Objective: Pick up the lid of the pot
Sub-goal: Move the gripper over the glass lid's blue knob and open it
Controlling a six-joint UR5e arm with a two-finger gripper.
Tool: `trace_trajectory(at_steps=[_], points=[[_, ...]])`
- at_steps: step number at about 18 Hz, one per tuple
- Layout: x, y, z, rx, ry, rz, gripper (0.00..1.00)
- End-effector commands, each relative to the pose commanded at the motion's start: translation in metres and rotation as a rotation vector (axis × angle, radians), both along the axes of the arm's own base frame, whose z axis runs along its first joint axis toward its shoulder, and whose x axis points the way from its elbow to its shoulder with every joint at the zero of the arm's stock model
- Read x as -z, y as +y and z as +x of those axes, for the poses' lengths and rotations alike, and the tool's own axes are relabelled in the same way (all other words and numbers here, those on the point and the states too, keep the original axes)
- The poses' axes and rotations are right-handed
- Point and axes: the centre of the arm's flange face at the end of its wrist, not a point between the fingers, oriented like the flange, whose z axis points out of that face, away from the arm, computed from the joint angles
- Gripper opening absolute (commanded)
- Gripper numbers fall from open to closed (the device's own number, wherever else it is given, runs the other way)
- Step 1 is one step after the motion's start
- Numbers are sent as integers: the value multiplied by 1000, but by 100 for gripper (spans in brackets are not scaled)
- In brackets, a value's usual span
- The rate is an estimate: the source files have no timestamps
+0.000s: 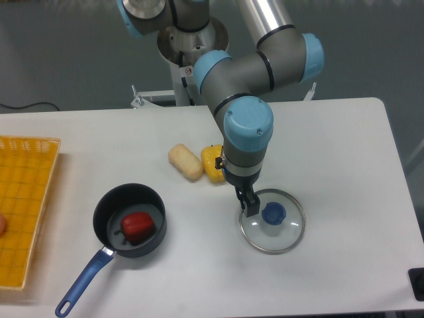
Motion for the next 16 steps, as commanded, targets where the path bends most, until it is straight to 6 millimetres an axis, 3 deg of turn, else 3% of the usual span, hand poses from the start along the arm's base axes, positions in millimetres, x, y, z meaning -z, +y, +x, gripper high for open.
trace_trajectory(at_steps=[7,12,16], points=[[0,-1,-2,-15,-2,-6,100],[26,-26,-12,-66,-39,-33,100],[24,-35,-22,-252,-16,-26,100]])
